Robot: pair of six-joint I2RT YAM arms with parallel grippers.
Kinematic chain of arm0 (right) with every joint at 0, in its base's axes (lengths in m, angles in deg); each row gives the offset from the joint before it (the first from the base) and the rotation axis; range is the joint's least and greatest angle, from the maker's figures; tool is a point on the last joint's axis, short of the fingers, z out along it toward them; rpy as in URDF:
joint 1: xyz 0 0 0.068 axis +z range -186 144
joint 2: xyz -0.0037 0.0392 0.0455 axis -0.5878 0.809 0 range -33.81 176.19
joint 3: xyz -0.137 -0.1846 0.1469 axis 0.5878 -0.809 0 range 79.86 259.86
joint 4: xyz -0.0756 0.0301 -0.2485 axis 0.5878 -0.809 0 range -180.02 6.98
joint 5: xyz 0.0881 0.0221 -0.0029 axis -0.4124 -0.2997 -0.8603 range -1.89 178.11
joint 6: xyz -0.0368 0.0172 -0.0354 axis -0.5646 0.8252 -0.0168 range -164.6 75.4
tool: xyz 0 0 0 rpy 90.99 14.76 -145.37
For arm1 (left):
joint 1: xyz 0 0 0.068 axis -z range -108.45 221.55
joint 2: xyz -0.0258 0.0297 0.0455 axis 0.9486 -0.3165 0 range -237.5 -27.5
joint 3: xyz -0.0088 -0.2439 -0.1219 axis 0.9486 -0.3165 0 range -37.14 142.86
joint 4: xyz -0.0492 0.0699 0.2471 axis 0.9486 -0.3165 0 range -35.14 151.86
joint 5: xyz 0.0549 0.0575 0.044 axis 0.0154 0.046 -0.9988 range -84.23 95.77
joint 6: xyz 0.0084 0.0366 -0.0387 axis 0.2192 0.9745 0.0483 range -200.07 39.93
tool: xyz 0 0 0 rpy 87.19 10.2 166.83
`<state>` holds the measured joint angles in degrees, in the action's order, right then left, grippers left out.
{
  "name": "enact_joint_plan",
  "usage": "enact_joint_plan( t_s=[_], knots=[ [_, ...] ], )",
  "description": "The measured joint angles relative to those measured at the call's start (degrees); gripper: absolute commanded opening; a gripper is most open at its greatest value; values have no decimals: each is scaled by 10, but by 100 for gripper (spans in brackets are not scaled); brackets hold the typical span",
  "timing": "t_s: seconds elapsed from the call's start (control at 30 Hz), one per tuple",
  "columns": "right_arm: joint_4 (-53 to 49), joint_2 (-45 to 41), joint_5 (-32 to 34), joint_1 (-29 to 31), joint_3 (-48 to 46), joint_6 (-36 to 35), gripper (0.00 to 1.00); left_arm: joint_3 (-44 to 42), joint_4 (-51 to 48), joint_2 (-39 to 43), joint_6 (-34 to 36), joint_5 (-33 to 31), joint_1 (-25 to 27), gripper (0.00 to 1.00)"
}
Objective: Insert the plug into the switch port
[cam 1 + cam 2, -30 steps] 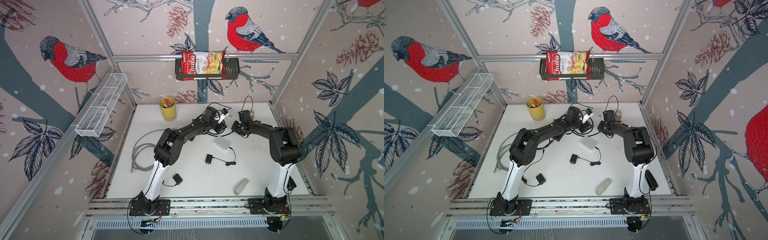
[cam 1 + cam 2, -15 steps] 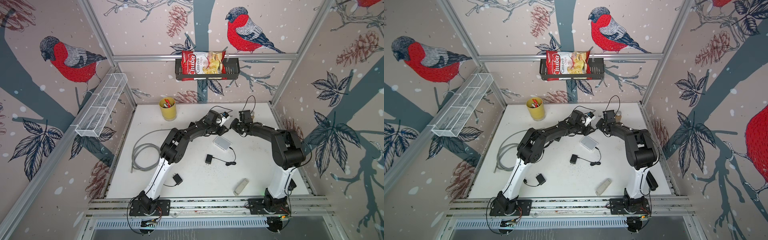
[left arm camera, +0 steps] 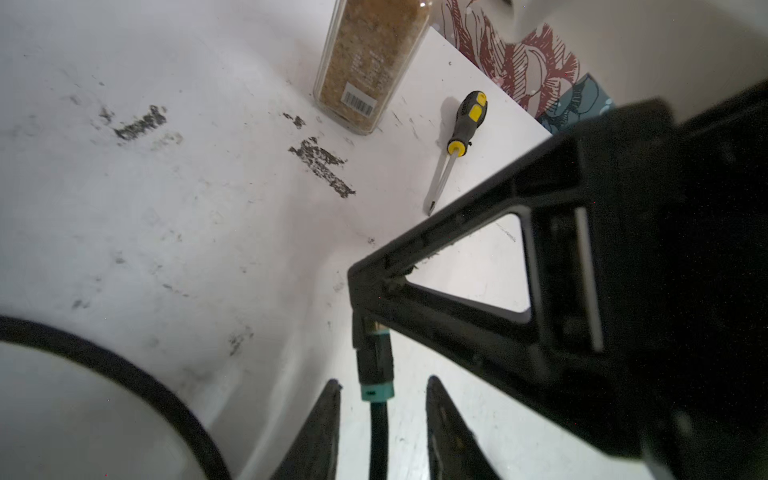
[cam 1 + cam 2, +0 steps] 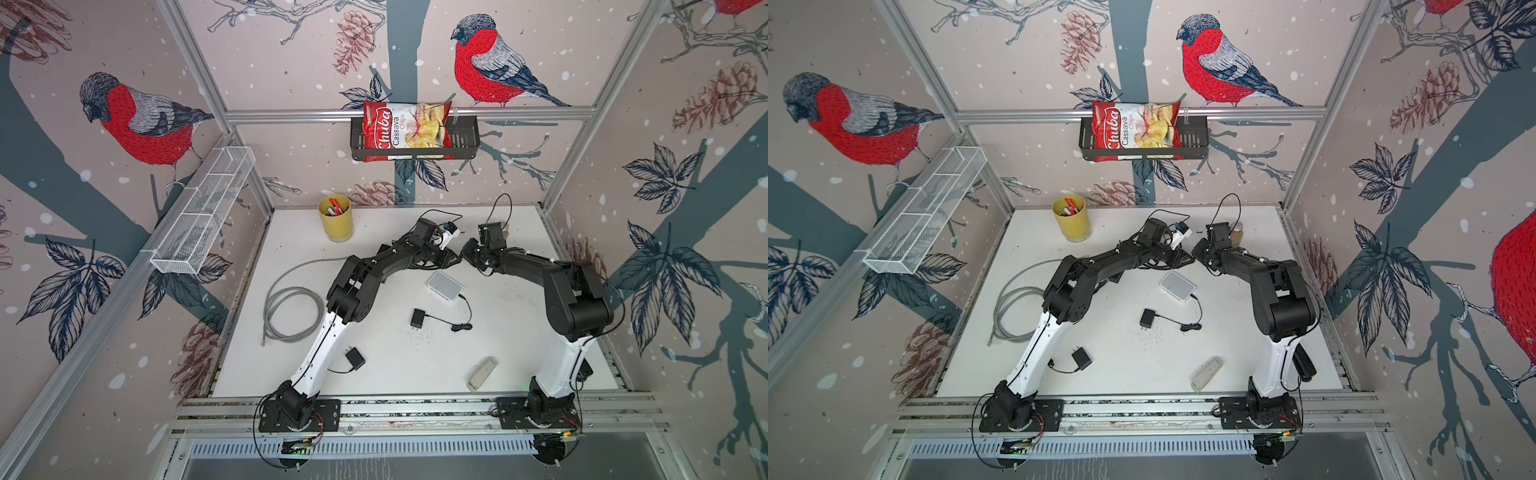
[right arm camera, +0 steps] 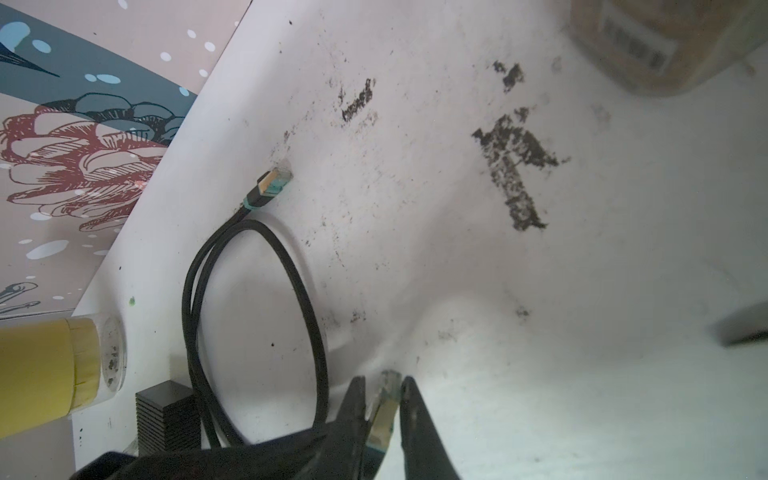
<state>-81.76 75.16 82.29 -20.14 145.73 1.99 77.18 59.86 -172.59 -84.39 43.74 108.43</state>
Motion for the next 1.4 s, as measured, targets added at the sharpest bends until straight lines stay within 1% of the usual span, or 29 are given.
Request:
enact_joint_plan(
  t_s=[0.1, 0.27, 0.37, 0.57, 0.77, 0.83, 0.93, 0.97, 1.0, 1.07, 1.17, 1.23, 1.4],
  knots=[
    [1, 0, 0, 0, 0, 0, 18, 1, 0, -5, -4, 14, -1, 34],
    [4, 0, -2, 1, -1, 0, 18, 5, 1, -10, -19, 25, -2, 29],
    [5, 0, -4, 2, -3, 0, 18, 13, 3, -15, -30, 26, -2, 24],
    [9, -3, -4, 2, -9, 0, 18, 16, 5, -21, -44, 30, -2, 18],
    [13, -7, -3, 3, -14, 1, 19, 17, 5, -22, -49, 33, -3, 8],
    [15, -7, -4, 3, -14, 1, 23, 19, 4, -23, -49, 33, -3, 6],
    [16, -11, -12, 3, -17, 0, 39, 24, 4, -23, -46, 32, -3, 6],
    [16, -15, -15, 3, -19, 0, 45, 25, 2, -23, -40, 27, -3, 6],
    [14, -19, -15, 2, -21, -2, 48, 25, -1, -22, -33, 22, -3, 6],
    [12, -33, -17, -3, -27, -7, 51, 21, -10, -18, -11, 10, -3, 6],
    [14, -55, -22, -19, -46, -17, 51, 0, -17, -1, 28, -7, -3, 6],
    [19, -65, -40, -32, -62, -23, 50, -20, -15, 15, 56, -18, -3, 6],
    [38, -69, -122, -59, -89, -47, 48, -85, -2, 61, 134, -48, -1, 6]
  ],
)
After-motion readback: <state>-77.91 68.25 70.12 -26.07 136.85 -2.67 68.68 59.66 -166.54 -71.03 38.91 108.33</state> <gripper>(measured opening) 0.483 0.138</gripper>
